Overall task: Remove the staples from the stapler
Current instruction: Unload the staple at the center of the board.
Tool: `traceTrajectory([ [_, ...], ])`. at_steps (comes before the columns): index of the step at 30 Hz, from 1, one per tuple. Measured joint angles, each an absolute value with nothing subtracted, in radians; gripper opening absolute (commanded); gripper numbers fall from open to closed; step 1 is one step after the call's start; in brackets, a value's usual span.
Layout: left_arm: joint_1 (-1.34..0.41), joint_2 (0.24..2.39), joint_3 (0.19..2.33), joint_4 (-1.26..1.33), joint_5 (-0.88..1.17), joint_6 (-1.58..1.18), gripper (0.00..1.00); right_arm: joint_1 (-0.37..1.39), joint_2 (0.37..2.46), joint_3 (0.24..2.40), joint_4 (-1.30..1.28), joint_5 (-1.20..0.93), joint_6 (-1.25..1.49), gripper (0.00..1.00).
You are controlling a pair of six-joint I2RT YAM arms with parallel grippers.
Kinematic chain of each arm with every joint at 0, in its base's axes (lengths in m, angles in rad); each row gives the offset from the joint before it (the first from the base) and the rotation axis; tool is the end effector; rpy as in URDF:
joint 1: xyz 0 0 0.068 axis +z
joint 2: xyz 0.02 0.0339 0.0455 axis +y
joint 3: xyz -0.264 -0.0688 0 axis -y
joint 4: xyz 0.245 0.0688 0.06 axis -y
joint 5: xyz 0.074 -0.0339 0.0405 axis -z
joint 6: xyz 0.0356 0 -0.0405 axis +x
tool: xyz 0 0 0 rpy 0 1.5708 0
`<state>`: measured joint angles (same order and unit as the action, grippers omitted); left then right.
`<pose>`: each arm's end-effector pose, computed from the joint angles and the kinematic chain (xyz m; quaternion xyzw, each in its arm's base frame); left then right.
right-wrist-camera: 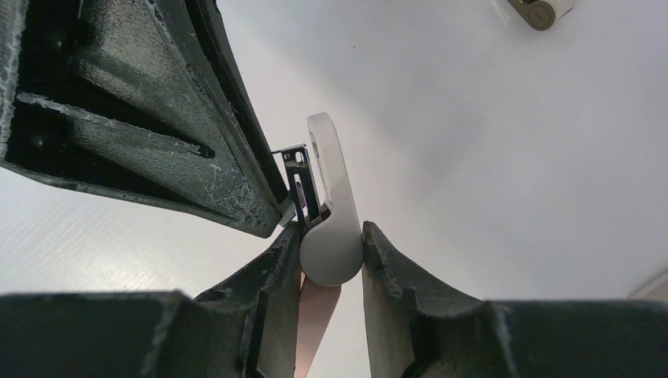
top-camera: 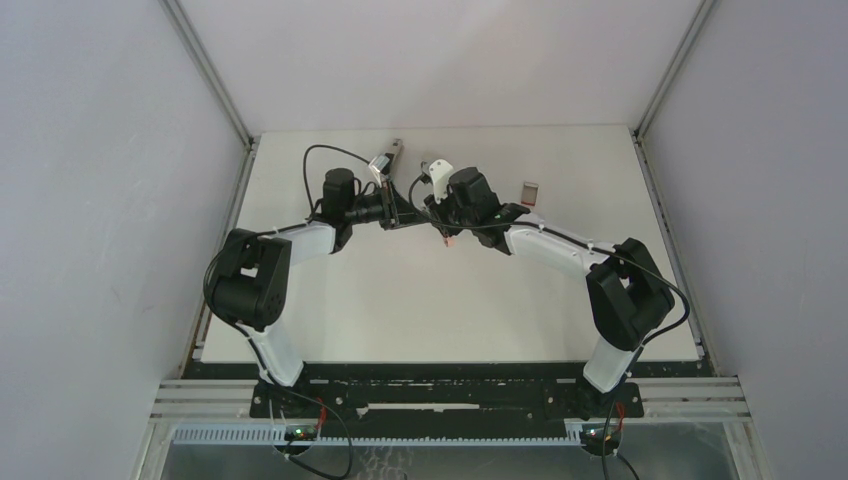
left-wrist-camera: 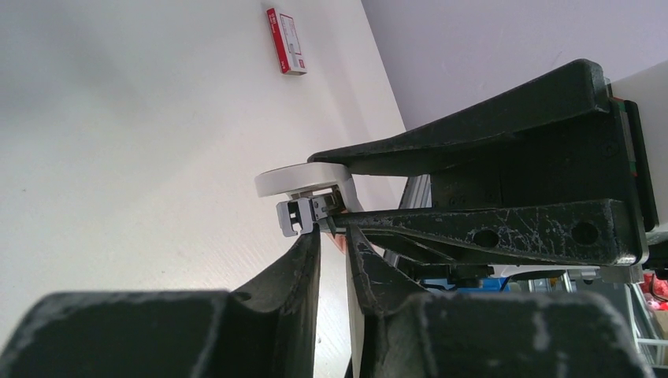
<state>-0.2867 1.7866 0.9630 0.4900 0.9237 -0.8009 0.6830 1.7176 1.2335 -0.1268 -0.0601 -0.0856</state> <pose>0.3538 -0.1339 0.2012 0.0645 0.7711 -0.5793 0.2564 0.3036 0.2498 0.2509 -0.3453 0.8167 0.1613 0.4332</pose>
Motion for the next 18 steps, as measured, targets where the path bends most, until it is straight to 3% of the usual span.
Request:
traceTrajectory([
  [9, -0.287, 1.787, 0.963, 0.484, 0.920, -0.801, 0.22, 0.713, 1.718, 1.234, -0.126, 0.012, -0.089, 0.17],
  [18, -0.285, 1.790, 0.963, 0.481, 0.920, -0.802, 0.12, 0.723, 1.718, 1.234, -0.123, 0.034, -0.090, 0.17],
])
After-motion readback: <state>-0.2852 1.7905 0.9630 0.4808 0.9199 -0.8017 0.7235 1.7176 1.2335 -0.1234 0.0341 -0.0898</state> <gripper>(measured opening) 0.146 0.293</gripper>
